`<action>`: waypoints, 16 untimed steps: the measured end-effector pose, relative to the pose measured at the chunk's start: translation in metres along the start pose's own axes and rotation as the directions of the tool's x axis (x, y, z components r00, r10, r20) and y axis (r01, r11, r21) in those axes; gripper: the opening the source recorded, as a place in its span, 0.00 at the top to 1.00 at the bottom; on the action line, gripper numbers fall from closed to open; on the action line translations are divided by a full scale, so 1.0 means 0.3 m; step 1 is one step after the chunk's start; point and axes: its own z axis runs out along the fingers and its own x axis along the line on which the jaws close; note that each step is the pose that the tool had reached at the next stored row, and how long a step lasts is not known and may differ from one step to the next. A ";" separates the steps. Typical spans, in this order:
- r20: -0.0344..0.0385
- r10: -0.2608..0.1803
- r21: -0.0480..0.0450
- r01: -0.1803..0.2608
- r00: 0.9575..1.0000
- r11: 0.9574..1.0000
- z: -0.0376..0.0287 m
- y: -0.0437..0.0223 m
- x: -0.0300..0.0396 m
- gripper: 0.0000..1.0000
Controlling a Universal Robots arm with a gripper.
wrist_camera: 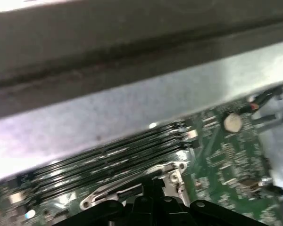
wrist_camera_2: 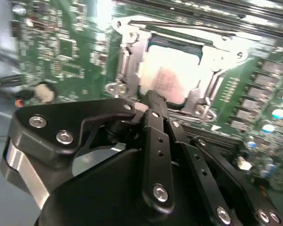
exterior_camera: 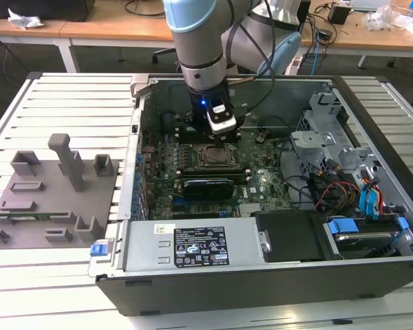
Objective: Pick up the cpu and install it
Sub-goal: 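Install the first cpu locking lever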
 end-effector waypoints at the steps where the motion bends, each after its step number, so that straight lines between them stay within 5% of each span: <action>1: -0.029 0.001 0.010 -0.001 1.000 1.000 0.001 0.001 -0.004 0.89; 6: -0.034 0.001 0.012 -0.001 0.999 1.000 -0.003 0.002 -0.006 0.89; 13: -0.036 0.001 0.012 0.000 0.999 1.000 -0.056 0.008 -0.019 0.89; 16: -0.049 0.001 0.024 0.001 0.999 1.000 -0.053 0.013 -0.035 0.89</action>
